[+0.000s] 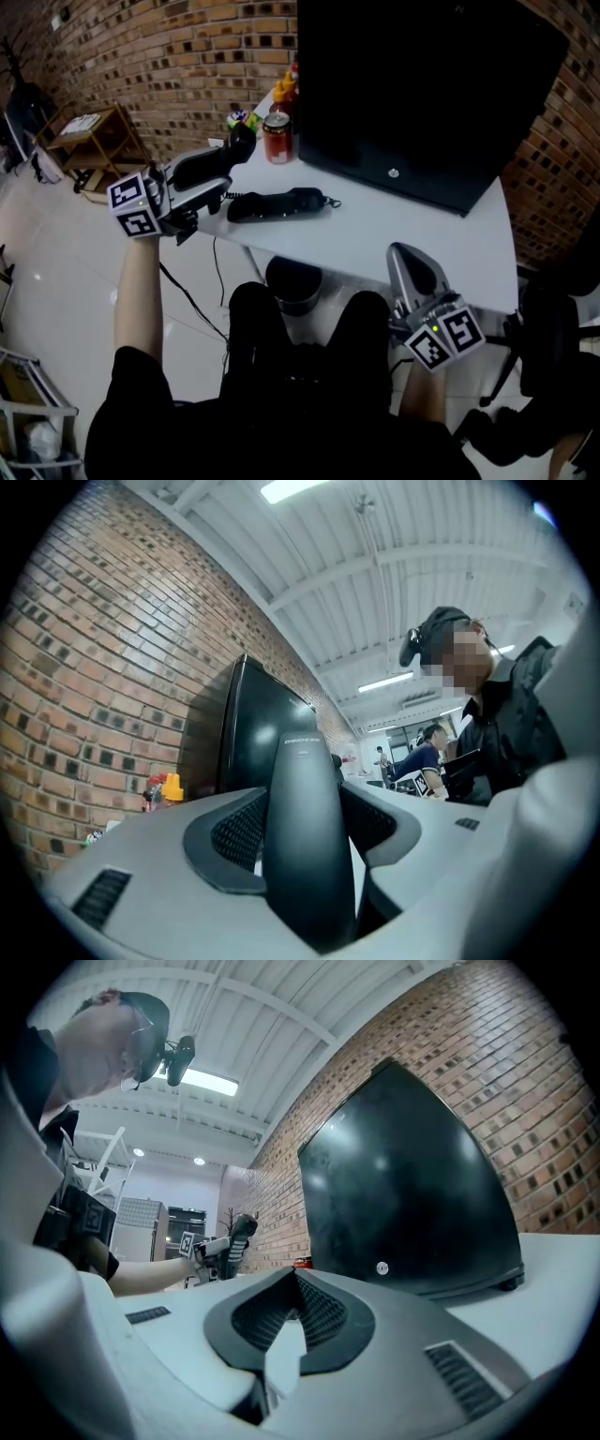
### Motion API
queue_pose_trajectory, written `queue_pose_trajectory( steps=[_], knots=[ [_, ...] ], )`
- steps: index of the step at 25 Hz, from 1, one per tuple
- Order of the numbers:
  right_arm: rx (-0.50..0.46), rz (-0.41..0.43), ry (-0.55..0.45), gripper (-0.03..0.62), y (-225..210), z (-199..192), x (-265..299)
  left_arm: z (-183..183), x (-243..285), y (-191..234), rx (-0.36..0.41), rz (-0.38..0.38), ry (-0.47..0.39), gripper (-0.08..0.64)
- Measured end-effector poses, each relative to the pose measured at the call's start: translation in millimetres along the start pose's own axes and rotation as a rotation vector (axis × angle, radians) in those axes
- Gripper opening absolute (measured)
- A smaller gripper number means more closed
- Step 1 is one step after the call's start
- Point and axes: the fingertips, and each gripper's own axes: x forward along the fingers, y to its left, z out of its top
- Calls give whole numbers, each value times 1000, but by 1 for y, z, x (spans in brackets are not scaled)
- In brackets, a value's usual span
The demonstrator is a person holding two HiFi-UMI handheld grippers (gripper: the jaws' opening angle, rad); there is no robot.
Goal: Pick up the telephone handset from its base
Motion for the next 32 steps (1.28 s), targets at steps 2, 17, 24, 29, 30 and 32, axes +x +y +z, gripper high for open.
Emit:
queue_pose_trajectory(
  steps=[2,17,24,29,30,32],
  knots=[
    [-11,-6,2,9,0,-1,-2,1,-4,-1,-4,10,-22,258],
    [-38,-27,14,9,-1,-2,-4,6,-5,-6,5,16,-32,256],
    [-67,-37,5,8,3,1,-3,5,-4,-7,1,5,-27,256],
    [-57,-45,-13,8,-3,4,-7,2,-6,-7,11,25,-9,256],
    [-53,-45,-15,8,-4,4,-8,3,-7,-7,14,30,-9,256],
    [-49,-46,-17,8,-4,3,-9,6,-9,-8,28,45,-10,256]
  ],
)
